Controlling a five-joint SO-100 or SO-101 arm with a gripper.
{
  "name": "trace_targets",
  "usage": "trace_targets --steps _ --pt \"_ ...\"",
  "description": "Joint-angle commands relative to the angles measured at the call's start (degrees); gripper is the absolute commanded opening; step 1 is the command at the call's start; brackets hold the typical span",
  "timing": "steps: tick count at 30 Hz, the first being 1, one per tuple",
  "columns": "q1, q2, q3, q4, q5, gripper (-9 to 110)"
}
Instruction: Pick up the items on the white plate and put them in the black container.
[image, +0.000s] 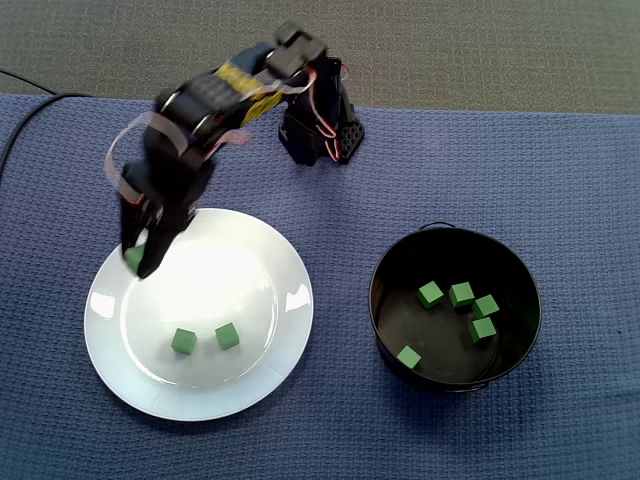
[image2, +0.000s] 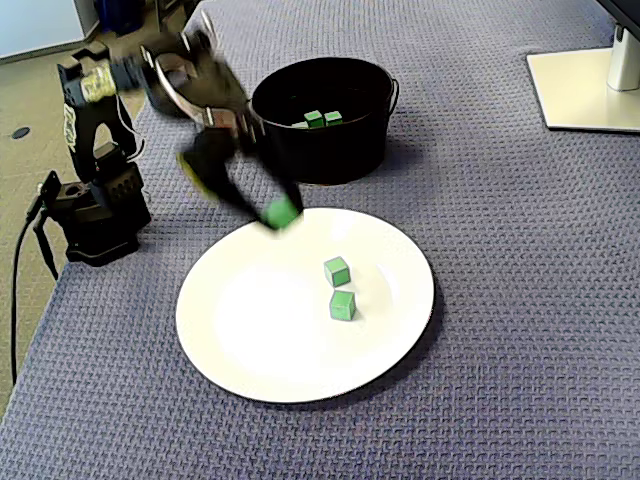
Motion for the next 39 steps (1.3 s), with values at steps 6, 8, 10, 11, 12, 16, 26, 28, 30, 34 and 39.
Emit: trace_targets --steps 6,8,10,11,12,16,26,28,30,34,39 --pt "-19.86 28.48 -5.01 4.75 16.00 0" --pt "-26.54 32.52 -4.22 2.81 15.47 0" --pt "-33.84 34.80 -2.99 -0.35 13.71 0" --pt "-37.35 35.95 -1.05 -2.81 12.22 0" --pt "-40.52 37.09 1.14 -5.10 10.99 0" --pt "-50.98 41.22 13.45 -14.24 7.73 0" --pt "-62.58 52.03 64.25 -42.45 4.57 0" --pt "-63.63 53.00 73.83 -49.75 2.11 0" --pt "-64.34 53.09 81.04 -54.93 0.35 0" --pt "-64.60 51.77 91.49 -63.90 -0.97 1" --pt "-63.72 51.86 94.04 -63.72 2.02 14"
